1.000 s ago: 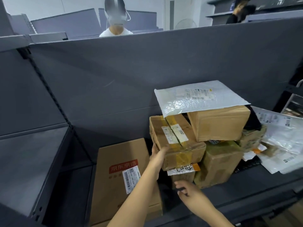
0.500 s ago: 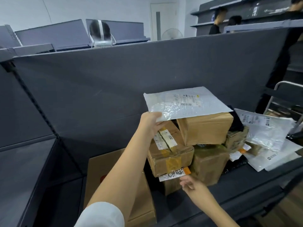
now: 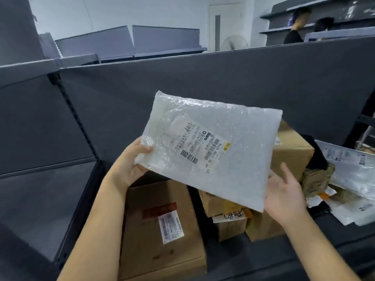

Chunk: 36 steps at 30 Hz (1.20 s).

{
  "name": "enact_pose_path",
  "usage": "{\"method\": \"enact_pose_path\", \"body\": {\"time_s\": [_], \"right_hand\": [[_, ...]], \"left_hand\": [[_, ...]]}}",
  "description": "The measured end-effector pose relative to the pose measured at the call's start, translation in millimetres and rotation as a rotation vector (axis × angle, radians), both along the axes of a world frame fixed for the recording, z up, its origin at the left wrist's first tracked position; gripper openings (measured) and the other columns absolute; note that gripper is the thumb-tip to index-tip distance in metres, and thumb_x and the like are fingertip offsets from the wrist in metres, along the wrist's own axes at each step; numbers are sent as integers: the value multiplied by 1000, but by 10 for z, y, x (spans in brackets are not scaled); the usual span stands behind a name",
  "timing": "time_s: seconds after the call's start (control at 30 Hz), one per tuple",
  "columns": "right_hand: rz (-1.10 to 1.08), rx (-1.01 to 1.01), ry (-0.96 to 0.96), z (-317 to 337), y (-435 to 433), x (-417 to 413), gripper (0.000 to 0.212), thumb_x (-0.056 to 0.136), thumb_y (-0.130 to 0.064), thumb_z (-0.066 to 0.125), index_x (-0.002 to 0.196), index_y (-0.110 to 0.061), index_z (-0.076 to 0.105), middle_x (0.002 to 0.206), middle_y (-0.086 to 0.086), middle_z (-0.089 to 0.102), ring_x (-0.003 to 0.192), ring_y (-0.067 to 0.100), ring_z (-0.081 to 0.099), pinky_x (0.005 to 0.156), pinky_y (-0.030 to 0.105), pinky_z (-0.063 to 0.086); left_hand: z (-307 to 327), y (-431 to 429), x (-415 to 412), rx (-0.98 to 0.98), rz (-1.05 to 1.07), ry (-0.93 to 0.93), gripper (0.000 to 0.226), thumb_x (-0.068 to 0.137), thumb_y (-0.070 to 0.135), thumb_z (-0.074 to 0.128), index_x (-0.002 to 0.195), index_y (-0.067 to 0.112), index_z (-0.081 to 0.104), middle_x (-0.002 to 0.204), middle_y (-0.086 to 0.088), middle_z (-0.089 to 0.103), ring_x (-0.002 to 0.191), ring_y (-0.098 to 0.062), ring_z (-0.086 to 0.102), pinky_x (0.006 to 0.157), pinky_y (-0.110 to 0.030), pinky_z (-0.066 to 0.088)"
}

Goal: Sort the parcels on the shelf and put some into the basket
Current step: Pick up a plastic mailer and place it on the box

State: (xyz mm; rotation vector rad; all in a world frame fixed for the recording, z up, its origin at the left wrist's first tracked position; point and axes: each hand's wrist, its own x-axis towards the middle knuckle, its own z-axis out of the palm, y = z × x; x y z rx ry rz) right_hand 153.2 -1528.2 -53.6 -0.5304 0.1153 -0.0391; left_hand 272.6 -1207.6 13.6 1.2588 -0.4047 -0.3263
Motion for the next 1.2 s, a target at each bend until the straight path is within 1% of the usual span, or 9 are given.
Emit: {"method": "enact_pose_path", "body": {"time_s": [0.17, 0.37, 0.47, 0.57, 0.77, 0.97, 1.03, 1.1, 1.2], "right_hand": [[293, -251, -92, 55, 34, 58, 74, 72, -63, 66, 131, -18, 59, 131, 10, 61, 112, 28, 64, 79, 42, 56], [741, -789, -127, 31, 321, 99, 75, 72, -37, 79, 138, -30, 43, 128, 11, 62, 113, 33, 62, 83, 41, 56], [623, -921, -97, -10, 462, 128, 68, 72, -24, 79, 131, -32, 47, 120, 5, 67, 109, 28, 65, 88, 45, 55], [463, -791, -115, -25, 527, 173, 61, 76, -13, 75, 131, -23, 50, 120, 15, 66, 108, 36, 65, 87, 49, 55], [396, -899, -156, 30, 631, 246, 57, 77, -13, 72, 128, -24, 50, 115, 8, 68, 103, 30, 68, 77, 39, 59], [389, -1119, -200, 205, 682, 404, 51, 80, -3, 70, 124, -23, 54, 107, 2, 71, 96, 21, 71, 76, 35, 59], [439, -1313, -249, 355, 716, 468, 49, 81, -2, 70, 121, -27, 56, 103, -3, 72, 94, 15, 71, 78, 34, 59], [537, -1517, -345, 527, 790, 514, 47, 80, -7, 70, 118, -33, 57, 104, -6, 72, 95, 12, 69, 83, 34, 57], [652, -1687, -489, 775, 950, 550, 47, 80, -12, 71, 117, -36, 56, 99, -9, 73, 89, 9, 68, 81, 30, 55]], "left_hand": [[67, 376, -99, 336, -165, 95, 55, 69, 8, 62, 123, 14, 62, 109, -12, 69, 89, -25, 69, 66, -34, 59], [23, 317, -219, 562, -185, 141, 43, 65, 4, 57, 105, 15, 70, 92, -6, 69, 76, -19, 67, 60, -27, 54], [-94, 302, -266, 430, -69, 137, 45, 71, 8, 61, 115, 15, 68, 102, -7, 72, 83, -20, 70, 63, -29, 56], [-298, 328, -336, 228, 122, 155, 48, 78, 21, 68, 125, 14, 61, 116, -12, 70, 97, -26, 70, 72, -36, 59], [-517, 401, -443, 133, 306, 173, 30, 85, 11, 68, 115, 11, 64, 105, -8, 75, 90, -24, 73, 64, -30, 58], [-368, 566, -470, 413, 522, 60, 52, 80, 22, 75, 128, 20, 55, 116, 2, 67, 102, -17, 68, 83, -32, 55], [-187, 583, -461, 542, 608, -89, 57, 78, 33, 77, 130, 27, 54, 117, 12, 64, 104, -4, 63, 83, -21, 48], [20, 550, -446, 652, 526, -171, 51, 76, 38, 77, 123, 33, 58, 110, 19, 67, 96, 6, 65, 79, -13, 44], [203, 467, -429, 730, 246, -134, 34, 74, 36, 78, 107, 33, 68, 102, 10, 74, 92, -4, 71, 84, -24, 56]]}}
